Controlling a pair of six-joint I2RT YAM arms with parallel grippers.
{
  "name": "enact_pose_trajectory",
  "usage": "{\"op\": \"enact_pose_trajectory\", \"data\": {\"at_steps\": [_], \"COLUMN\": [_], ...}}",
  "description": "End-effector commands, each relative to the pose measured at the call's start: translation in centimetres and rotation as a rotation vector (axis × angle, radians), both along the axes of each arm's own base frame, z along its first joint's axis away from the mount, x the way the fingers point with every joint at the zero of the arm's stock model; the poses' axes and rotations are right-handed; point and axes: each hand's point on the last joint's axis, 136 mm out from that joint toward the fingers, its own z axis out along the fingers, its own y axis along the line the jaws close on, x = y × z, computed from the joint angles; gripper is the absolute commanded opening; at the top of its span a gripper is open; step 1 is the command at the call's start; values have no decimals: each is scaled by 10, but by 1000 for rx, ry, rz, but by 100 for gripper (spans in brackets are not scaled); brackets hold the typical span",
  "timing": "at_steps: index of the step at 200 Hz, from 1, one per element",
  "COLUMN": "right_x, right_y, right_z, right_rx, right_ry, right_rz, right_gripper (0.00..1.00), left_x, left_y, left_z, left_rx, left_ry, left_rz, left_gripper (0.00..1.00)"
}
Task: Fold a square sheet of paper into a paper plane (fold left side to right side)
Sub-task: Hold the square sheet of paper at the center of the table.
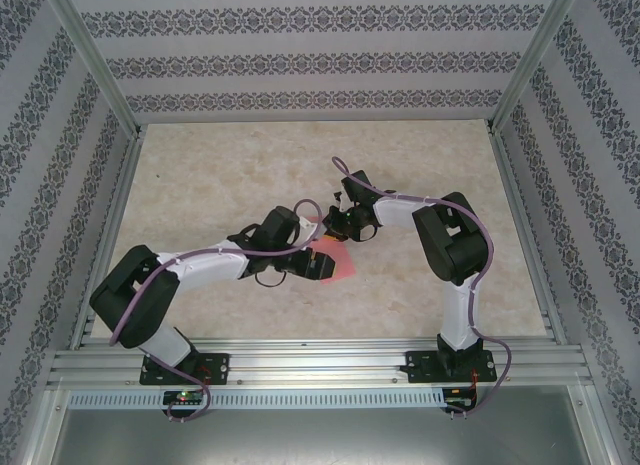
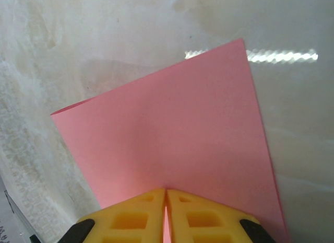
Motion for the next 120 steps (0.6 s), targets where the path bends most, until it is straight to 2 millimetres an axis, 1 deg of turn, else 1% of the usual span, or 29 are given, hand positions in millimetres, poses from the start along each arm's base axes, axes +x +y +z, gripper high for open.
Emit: {"op": "enact_pose_trajectory", "data": {"at_steps": [1,35,55,73,99,120], "right_x": [-4,-4,-3,-2,8,19], "right_y": [-10,-9,-7,-6,-3,-6], "right_z": [-20,-18,-14,-9,15,43], "right_rx": [-68,-60,-52,-41,-6,18], "right_ry": [11,8,2,-9,-57,-113], "right_rz": [-14,-16,-16,-15,-23,-35], "right_gripper": [12,12,12,13,14,16], "left_x": [15,24,28,28,23,20], "left_y": [-10,-20,-20,-18,-12,-8], "left_z": [-1,-21,-32,-42,-56,-61], "left_rx": [-23,-30,-4,24,62,83], "left_ry": [-1,30,38,51,72,82], "left_rz": [13,21,31,32,29,29], "left_gripper": [59,58,58,58,58,57]}}
